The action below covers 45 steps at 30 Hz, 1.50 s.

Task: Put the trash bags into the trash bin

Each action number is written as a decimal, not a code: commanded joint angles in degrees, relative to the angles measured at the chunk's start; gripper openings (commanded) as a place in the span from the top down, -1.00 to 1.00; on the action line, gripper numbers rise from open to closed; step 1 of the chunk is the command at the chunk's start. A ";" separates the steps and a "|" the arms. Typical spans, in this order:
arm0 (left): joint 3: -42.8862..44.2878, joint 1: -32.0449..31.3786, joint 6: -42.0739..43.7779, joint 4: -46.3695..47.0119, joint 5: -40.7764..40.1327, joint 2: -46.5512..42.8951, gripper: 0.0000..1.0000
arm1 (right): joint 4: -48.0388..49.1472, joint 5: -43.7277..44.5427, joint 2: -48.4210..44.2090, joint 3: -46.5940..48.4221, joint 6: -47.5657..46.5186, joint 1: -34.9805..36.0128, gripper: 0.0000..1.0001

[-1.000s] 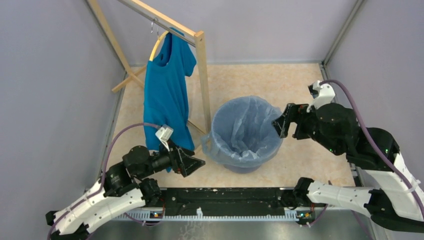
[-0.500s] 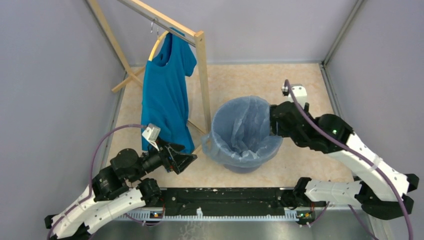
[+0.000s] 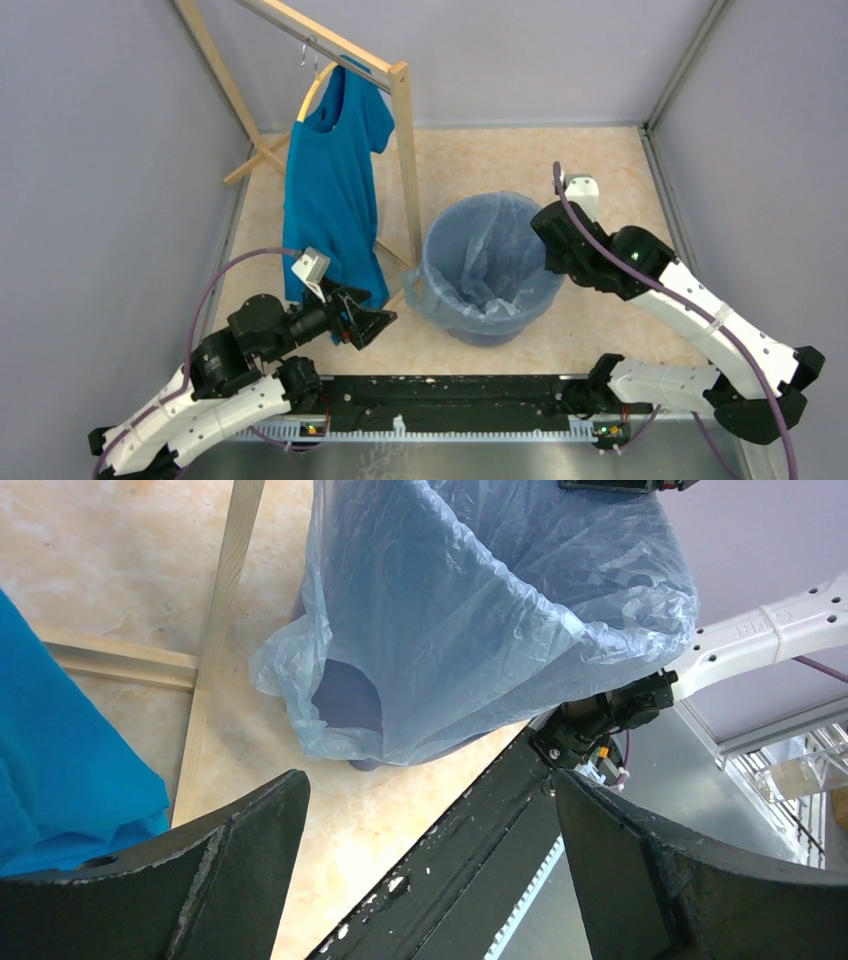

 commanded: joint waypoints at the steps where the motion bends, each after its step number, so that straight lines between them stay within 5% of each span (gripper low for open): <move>1: -0.45 -0.23 0.88 0.25 0.28 -1.28 -0.97 | 3.07 -1.50 -1.01 -0.33 -0.61 -1.38 0.56; 11: -0.53 -0.17 0.10 -0.21 0.39 -2.15 -0.97 | 0.78 0.65 -1.82 0.67 0.87 -2.37 1.00; 24: -0.24 -0.18 0.55 -0.13 1.09 -1.72 -0.97 | -17.48 14.95 -12.24 3.61 7.42 -14.33 1.00; 33: 0.39 -0.20 1.49 0.01 2.02 -0.59 -0.97 | -17.44 18.44 -22.26 0.16 12.57 -23.52 1.00; 44: 0.57 -0.16 2.18 0.05 2.15 -0.05 -0.97 | -10.45 17.09 -24.15 -3.54 12.28 -23.61 1.00; 45: 0.58 -0.18 2.12 0.34 2.15 0.17 -0.97 | -9.91 16.82 -24.85 -3.66 12.16 -23.59 0.89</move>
